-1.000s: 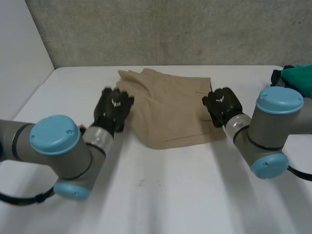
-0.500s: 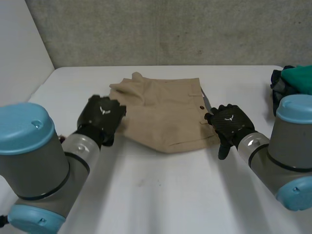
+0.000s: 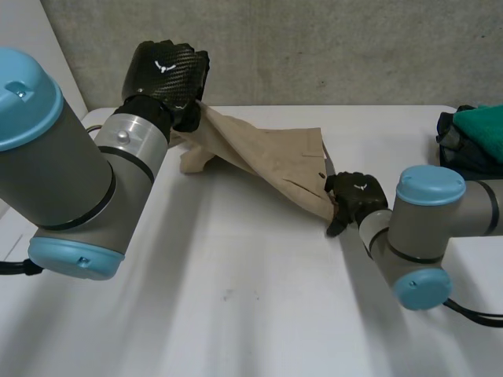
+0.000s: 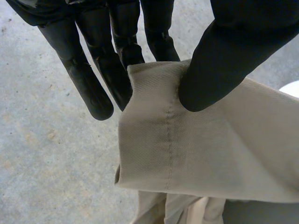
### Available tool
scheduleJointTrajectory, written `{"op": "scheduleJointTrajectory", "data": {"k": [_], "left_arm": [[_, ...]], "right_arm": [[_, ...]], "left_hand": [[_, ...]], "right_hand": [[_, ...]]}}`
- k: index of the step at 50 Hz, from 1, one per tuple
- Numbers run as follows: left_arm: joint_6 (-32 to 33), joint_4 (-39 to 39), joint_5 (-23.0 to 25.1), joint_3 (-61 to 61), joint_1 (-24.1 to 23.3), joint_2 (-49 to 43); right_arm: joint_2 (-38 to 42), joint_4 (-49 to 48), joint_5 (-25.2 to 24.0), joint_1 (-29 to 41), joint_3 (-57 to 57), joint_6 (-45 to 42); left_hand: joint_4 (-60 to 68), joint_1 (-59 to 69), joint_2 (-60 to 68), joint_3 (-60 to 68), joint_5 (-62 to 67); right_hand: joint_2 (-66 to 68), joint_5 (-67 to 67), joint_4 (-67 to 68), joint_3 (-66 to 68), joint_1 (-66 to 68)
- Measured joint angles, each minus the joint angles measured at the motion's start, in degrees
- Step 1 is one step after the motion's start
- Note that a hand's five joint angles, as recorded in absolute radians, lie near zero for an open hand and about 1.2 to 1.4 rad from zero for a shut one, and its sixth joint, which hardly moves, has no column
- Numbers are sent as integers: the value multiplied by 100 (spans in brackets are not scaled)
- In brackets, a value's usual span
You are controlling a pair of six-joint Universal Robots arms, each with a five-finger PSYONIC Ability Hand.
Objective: Fold the laundry.
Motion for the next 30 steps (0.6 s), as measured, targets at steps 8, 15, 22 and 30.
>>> {"op": "scheduleJointTrajectory", "data": {"k": [8,15,22,30], "left_arm": [[-118,-13,-11,8,39,11],[-98,-62,-4,-250,94,41],[-19,-412,28,-1105,190,175],[-3,-989,49,-2276,174,432]], "right_arm": [[366,-387,203,-4,-459,-13],[59,-491,146,-56,-361,-80],[-1538,448,-498,-430,291,-1194],[-2954,2659,-1016,-1029,1173,-3698]], "left_hand": [[0,0,0,0,0],[0,0,0,0,0],[0,0,0,0,0],[0,0,0,0,0]], "right_hand": [[4046,3919,4039,3981,3157],[4065,3989,4109,4033,3162],[4065,3989,4110,4033,3162],[4065,3989,4110,4033,3162]]}}
